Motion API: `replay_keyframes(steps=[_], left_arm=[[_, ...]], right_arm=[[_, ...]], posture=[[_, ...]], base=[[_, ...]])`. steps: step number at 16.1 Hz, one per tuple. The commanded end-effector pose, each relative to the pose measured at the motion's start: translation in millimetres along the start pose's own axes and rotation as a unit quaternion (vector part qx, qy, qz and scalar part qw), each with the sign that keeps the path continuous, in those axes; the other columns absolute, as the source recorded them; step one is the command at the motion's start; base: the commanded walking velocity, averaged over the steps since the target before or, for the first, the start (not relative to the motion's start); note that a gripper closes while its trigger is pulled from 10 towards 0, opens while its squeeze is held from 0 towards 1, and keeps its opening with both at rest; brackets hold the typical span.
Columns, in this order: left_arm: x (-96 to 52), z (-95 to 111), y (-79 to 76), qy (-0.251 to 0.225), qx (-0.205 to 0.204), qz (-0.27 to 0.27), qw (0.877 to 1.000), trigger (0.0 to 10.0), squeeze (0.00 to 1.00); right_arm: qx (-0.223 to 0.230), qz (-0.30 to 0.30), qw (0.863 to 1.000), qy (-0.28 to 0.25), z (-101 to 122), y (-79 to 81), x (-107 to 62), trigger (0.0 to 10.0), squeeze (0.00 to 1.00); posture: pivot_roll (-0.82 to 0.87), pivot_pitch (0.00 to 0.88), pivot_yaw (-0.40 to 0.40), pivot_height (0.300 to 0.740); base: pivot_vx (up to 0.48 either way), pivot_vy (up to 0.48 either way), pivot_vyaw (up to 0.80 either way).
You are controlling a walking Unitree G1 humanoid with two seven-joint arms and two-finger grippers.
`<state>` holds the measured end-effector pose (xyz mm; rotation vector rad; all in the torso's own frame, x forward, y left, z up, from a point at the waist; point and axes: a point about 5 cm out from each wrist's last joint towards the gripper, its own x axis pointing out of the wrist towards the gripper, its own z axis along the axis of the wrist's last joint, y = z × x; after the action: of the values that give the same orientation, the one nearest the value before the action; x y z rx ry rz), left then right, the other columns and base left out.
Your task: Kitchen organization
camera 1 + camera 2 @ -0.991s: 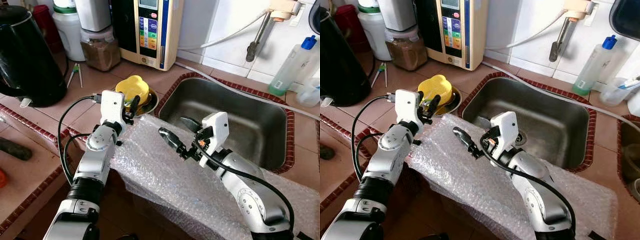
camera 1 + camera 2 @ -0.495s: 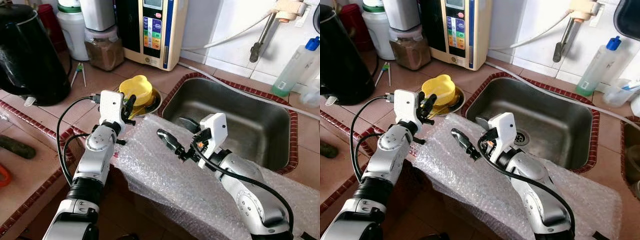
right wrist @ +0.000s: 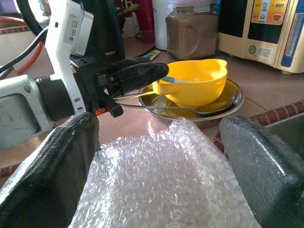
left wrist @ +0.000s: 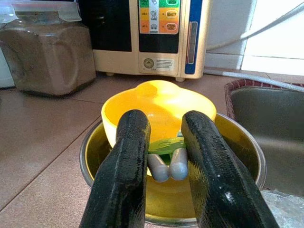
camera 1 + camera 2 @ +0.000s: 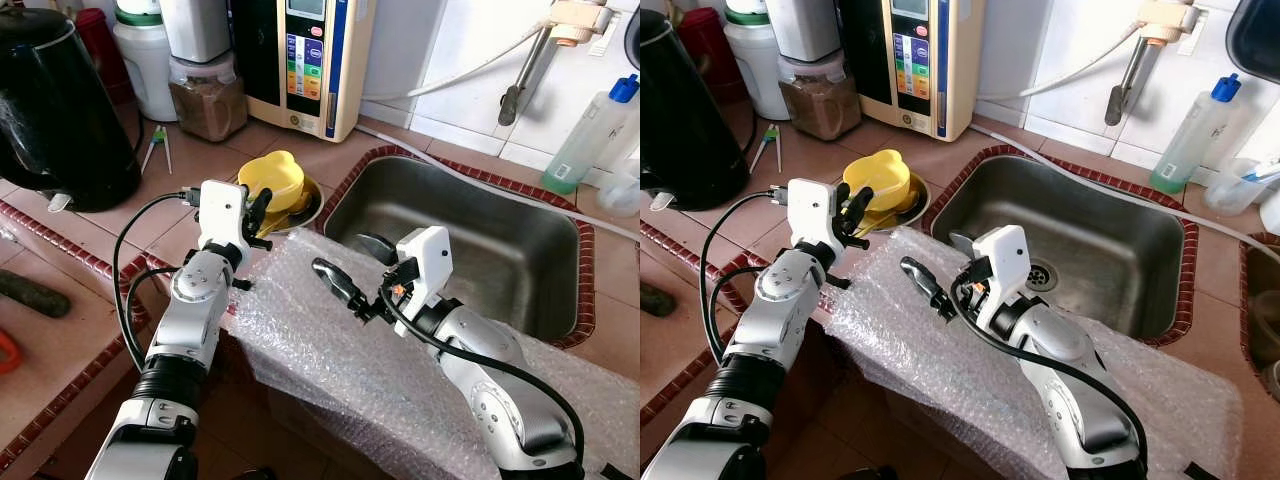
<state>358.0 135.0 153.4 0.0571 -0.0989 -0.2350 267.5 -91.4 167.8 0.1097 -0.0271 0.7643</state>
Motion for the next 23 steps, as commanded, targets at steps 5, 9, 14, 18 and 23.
replay_keyframes(steps=[5,9,14,18,23], left_arm=[[-3.4,34,-6.7,-0.112,0.027,0.039,0.993,0.0,0.00],[-8.3,62,-23.3,-0.181,0.041,0.010,0.983,0.0,0.00],[-25.1,67,-47.3,-0.204,0.047,-0.088,0.974,0.0,0.00],[-41.0,56,-70.3,-0.199,0.041,-0.178,0.963,0.0,0.00],[-44.8,56,-92.3,-0.198,0.026,-0.228,0.953,0.0,0.00]], right_arm=[[-0.007,-0.011,1.000,-0.008,2,-2.3,0.4,10.0,0.00],[-0.010,-0.024,1.000,-0.015,4,-5.0,3.2,10.0,0.00],[-0.001,-0.078,0.996,-0.032,11,-28.0,3.1,10.0,0.00],[0.137,-0.154,0.974,-0.092,24,-56.7,-0.6,10.0,0.00],[0.290,-0.145,0.937,-0.129,25,-60.1,2.6,10.0,0.00]], posture=[[-0.09,0.055,-0.034,0.740],[-0.09,0.054,-0.033,0.740],[-0.08,0.053,-0.033,0.740],[-0.08,0.053,-0.033,0.740],[-0.08,0.056,-0.046,0.740]], base=[[0.000,0.000,0.00],[0.000,0.000,0.00],[0.000,0.000,0.00],[0.000,0.000,0.00],[0.000,0.000,0.00]])
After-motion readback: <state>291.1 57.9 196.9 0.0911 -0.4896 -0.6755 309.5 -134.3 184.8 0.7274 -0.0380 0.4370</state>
